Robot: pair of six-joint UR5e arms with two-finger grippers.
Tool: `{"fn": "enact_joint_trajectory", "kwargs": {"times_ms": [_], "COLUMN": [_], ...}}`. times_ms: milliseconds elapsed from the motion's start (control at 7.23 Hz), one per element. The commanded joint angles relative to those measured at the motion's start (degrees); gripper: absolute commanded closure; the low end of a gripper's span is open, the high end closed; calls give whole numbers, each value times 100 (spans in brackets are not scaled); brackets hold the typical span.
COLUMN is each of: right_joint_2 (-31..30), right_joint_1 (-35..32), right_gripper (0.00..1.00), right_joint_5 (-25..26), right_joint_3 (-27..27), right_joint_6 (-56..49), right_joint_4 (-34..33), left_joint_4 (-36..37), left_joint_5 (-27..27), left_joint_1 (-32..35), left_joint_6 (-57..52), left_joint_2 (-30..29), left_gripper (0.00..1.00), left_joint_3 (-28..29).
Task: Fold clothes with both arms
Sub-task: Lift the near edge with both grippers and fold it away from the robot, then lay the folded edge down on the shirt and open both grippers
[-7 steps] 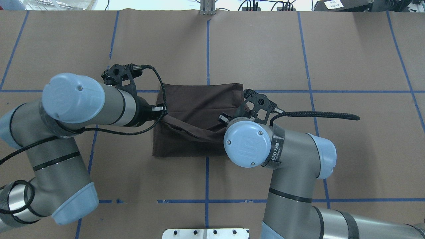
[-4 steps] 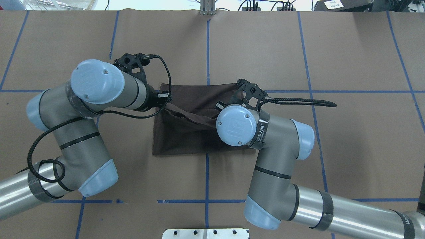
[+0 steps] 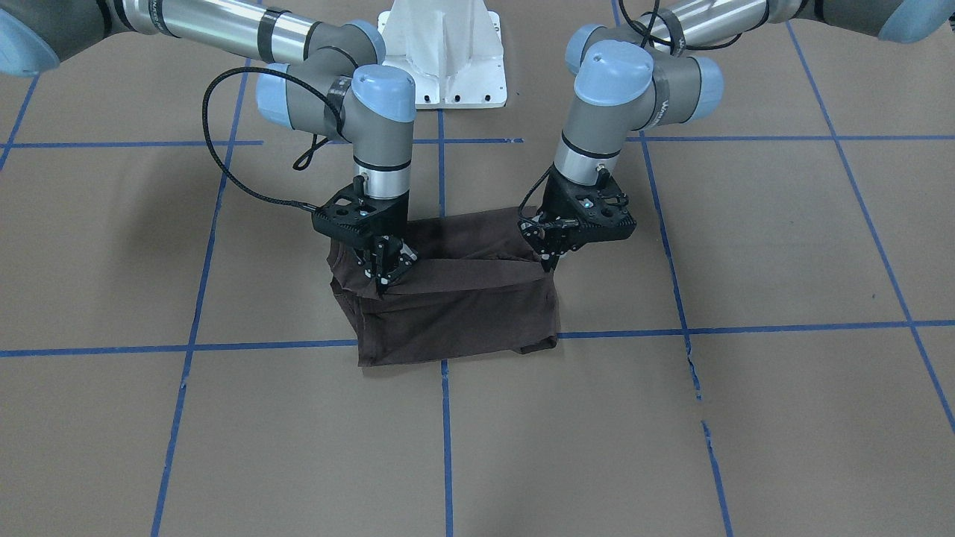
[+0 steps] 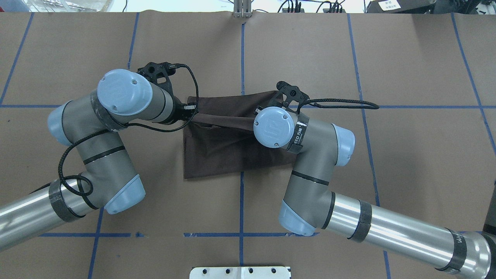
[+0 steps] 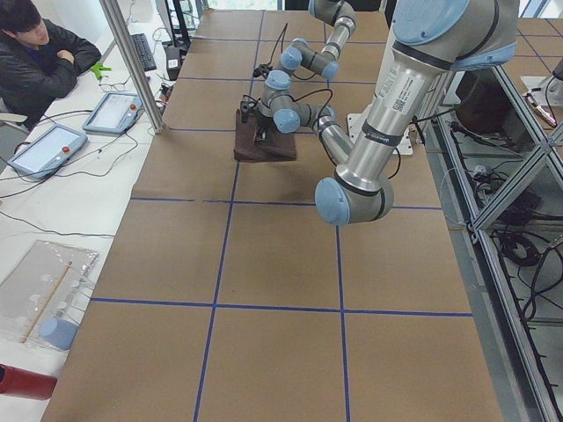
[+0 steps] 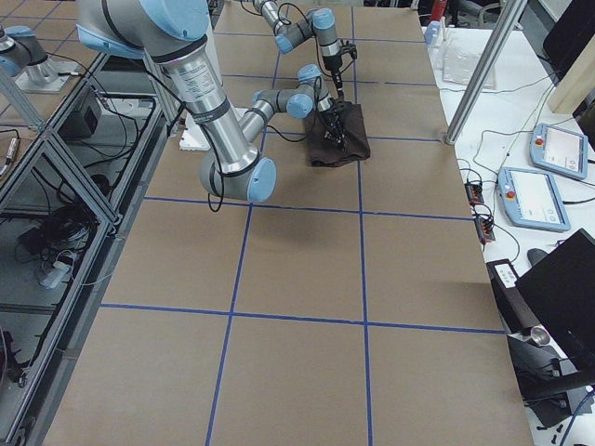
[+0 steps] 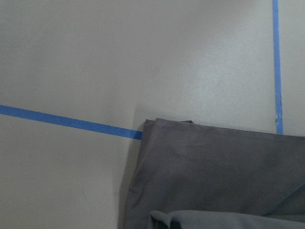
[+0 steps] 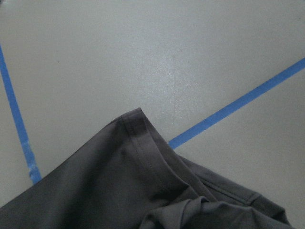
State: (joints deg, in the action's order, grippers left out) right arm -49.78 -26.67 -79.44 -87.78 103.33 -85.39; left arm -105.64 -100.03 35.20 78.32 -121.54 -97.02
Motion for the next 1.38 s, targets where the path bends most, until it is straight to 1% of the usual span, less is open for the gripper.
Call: {"fn": "enact_joint_trajectory", "kwargs": {"times_ms": [0,138,276,415,553,691,968,1106,1244], "right_joint_2": [3,3,47,117,222,258,258,206,240], "right_joint_1": [-32,-23,-32,-93,-102,-50,309,476,496], "right_gripper": [100,24,0,0,0,0,0,0,0], "right_joint_5": [-10,-10,7,-88,-385,-449,-318,-91,94], "right_joint_3": [77,85,94,33,-46,-133,-196,-31,215], "right_joint_6": [-136,-755,-1144,-1383,-1742,-1798,-2419,-2579,-2789], "right_joint_4": [14,14,23,23,14,-3,-12,-12,-4], "left_joint_4": [-9,-9,-9,-9,-148,-289,-299,-299,-299], "left_joint_5": [1,1,1,-25,-51,-60,-60,-60,-60], "left_joint_1": [-4,-4,-4,48,214,311,330,330,330], "left_joint_6": [-1,-10,-253,-656,-1025,-1194,-1231,-1231,-1214], "left_joint_2": [-45,-54,-54,-37,7,42,43,43,51], "left_gripper": [100,88,1,0,0,0,0,0,0], "left_joint_3": [34,43,52,-18,-27,-27,-18,-18,-27]}}
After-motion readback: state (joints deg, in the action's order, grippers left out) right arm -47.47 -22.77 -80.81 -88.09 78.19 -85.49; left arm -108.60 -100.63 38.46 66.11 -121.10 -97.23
